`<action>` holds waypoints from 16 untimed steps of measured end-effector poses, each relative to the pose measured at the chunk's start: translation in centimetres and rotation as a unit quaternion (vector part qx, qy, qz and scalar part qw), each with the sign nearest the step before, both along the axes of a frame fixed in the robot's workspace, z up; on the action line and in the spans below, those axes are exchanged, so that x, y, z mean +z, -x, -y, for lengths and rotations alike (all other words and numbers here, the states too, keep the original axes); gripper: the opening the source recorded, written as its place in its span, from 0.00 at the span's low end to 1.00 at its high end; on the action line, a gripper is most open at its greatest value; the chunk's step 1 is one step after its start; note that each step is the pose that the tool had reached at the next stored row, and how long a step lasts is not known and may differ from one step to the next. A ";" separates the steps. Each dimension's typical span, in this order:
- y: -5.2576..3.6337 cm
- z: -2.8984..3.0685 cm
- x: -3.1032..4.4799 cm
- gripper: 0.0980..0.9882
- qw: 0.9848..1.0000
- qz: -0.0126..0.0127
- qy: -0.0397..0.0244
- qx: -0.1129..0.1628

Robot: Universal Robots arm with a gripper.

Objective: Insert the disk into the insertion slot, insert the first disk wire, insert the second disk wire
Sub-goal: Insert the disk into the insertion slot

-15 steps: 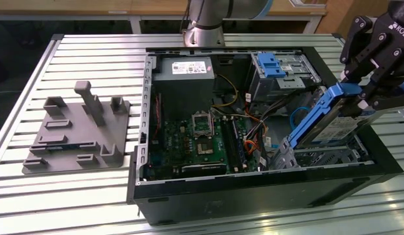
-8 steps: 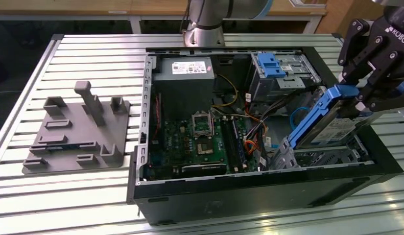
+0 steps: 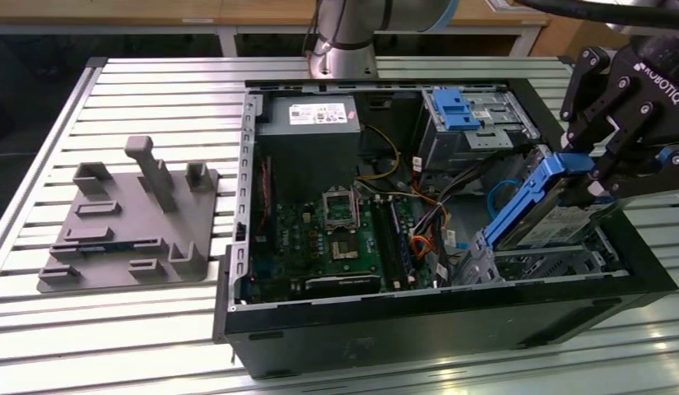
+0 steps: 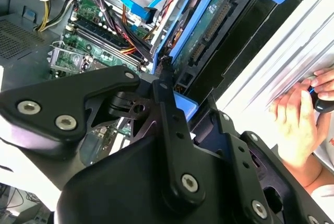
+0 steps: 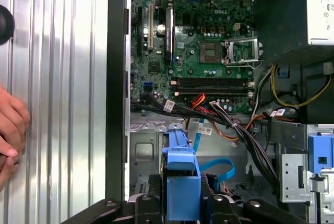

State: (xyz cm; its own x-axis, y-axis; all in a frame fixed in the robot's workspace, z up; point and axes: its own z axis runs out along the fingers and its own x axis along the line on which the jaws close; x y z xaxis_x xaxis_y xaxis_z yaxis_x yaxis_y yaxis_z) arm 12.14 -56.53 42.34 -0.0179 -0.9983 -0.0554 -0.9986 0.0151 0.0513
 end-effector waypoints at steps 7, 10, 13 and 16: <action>0.00 0.00 -1.25 0.30 1.000 0.000 0.000 0.000; 0.00 0.00 -1.79 0.30 1.000 0.000 0.000 0.000; 0.00 0.00 -2.35 0.30 1.000 0.000 0.000 0.000; 0.00 0.00 -2.87 0.30 1.000 0.000 0.000 0.001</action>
State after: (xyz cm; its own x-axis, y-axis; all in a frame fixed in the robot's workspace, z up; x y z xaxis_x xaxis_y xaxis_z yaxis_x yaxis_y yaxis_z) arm 12.14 -56.52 39.47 -0.0169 -0.9983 -0.0550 -0.9986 0.0141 0.0512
